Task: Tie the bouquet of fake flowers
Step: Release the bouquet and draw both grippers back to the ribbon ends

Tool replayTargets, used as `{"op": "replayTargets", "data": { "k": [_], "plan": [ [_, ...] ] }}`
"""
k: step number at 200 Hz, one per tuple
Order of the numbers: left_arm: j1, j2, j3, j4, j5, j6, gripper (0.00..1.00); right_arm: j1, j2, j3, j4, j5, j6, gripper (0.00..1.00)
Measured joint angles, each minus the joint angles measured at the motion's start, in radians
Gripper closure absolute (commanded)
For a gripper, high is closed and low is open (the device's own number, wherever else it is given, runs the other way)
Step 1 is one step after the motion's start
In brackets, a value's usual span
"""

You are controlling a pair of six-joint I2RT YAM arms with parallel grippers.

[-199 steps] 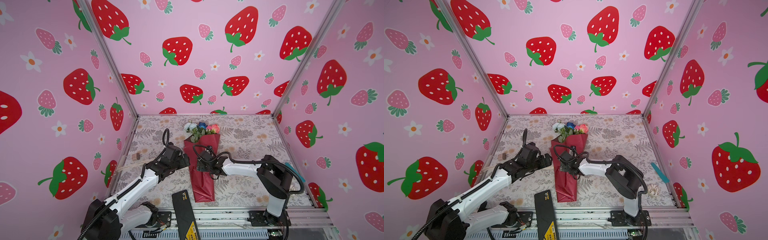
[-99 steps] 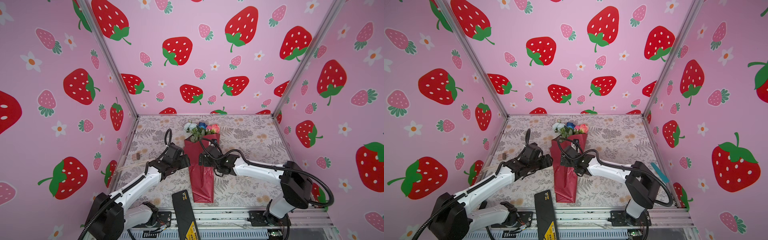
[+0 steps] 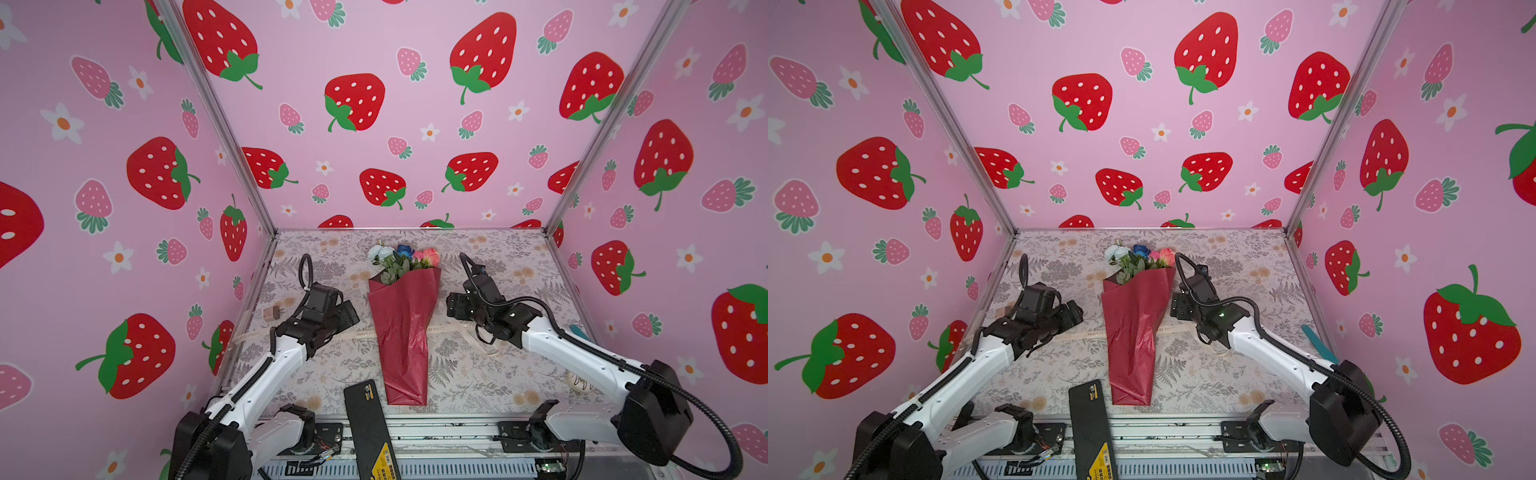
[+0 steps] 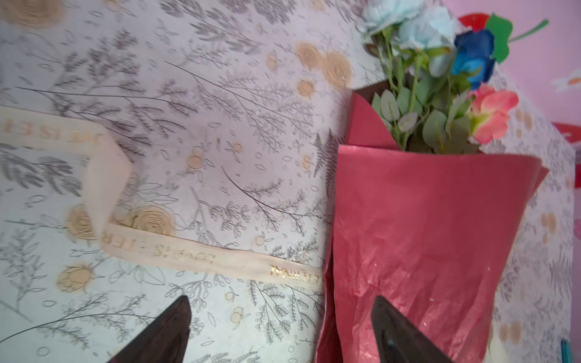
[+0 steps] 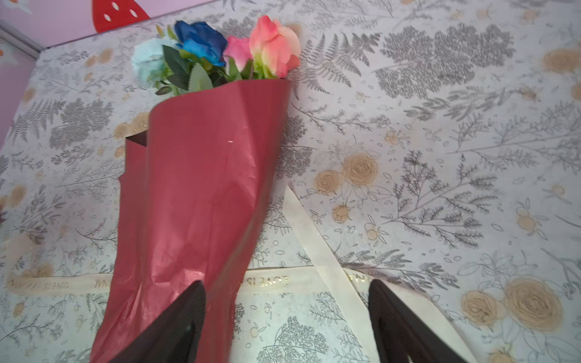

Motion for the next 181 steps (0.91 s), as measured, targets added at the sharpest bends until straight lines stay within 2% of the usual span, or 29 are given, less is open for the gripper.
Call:
{"op": "replayTargets", "data": {
  "k": [35, 64, 79, 139, 171, 181],
  "plan": [
    [0.158, -0.012, 0.006, -0.053, 0.005, 0.005, 0.01, -0.022, 0.115, 0.009, -0.114, -0.036, -0.1, 0.36],
    [0.262, -0.011, 0.006, -0.082, 0.025, 0.005, 0.01, -0.022, 0.166, 0.008, -0.158, -0.06, -0.16, 0.38],
    [0.291, -0.011, 0.006, -0.089, 0.03, 0.005, 0.01, -0.023, 0.183, 0.008, -0.159, -0.068, -0.182, 0.41],
    [0.407, -0.01, 0.006, -0.091, 0.049, 0.008, 0.0, -0.044, 0.296, 0.008, -0.137, -0.109, -0.232, 0.42],
    [0.439, -0.007, 0.006, -0.091, 0.055, 0.006, 0.01, -0.06, 0.33, 0.001, -0.108, -0.137, -0.248, 0.43],
    [0.444, -0.005, 0.006, -0.091, 0.056, 0.004, 0.01, -0.065, 0.34, -0.003, -0.1, -0.148, -0.25, 0.47]
  ]
}}
